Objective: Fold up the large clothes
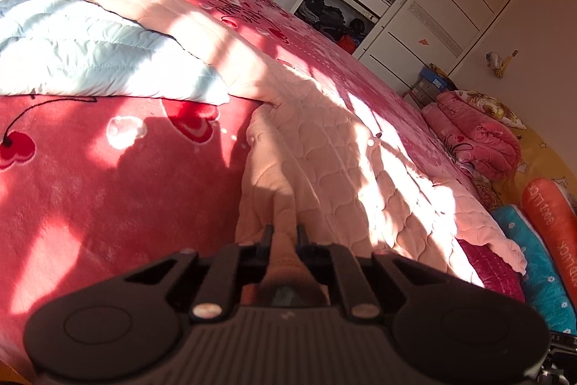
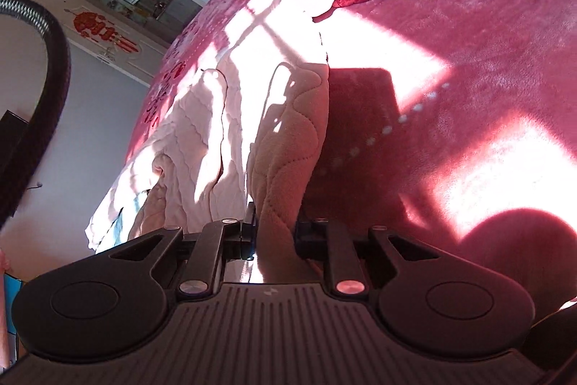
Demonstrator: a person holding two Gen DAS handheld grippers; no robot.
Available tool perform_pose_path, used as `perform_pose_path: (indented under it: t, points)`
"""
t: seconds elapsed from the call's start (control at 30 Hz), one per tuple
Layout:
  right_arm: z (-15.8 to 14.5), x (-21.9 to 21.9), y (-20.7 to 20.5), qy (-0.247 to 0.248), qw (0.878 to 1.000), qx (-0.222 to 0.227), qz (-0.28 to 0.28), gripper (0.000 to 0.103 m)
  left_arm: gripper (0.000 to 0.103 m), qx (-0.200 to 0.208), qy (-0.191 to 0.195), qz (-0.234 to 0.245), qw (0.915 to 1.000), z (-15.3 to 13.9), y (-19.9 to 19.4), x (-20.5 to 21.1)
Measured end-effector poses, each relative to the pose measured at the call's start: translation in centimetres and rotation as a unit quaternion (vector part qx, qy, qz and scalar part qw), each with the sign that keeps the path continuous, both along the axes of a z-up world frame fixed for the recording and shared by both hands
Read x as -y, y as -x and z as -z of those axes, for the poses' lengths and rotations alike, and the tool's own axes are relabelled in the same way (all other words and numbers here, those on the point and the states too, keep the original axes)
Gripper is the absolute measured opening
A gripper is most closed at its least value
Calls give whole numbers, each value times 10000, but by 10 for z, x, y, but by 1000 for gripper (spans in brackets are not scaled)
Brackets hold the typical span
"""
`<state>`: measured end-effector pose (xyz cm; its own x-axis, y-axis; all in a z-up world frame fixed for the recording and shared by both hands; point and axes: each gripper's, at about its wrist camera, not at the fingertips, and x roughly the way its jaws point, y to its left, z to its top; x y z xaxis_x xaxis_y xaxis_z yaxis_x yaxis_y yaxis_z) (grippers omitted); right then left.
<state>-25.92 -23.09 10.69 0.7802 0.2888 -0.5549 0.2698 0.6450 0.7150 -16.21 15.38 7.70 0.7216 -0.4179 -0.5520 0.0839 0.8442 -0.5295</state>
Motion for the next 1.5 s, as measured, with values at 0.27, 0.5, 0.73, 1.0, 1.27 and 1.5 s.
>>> perform_pose_path:
  t: [0.27,0.5,0.73,1.0,1.27,1.5]
  points:
    - [-23,-6,40,-82,9997,196,116,20,7,130,-97,431,9989,-20,32,-8]
    - [-27,-1,87,-71,9996,109,270,20,7,88,-252,947,9952,-35,72,-6]
    - [-24,-6,92,442,9983,-298,214,23,8,-163,-896,1193,9887,-24,89,4]
    - [-40,13,99,1009,9940,-114,404,66,10,-259,-1276,1099,9854,-44,101,0]
    - [-63,59,109,761,9872,652,1240,68,10,270,-1634,1175,9792,-95,100,16]
    - [-64,107,87,510,9728,1228,1895,73,21,894,-1540,1569,9714,-125,74,89]
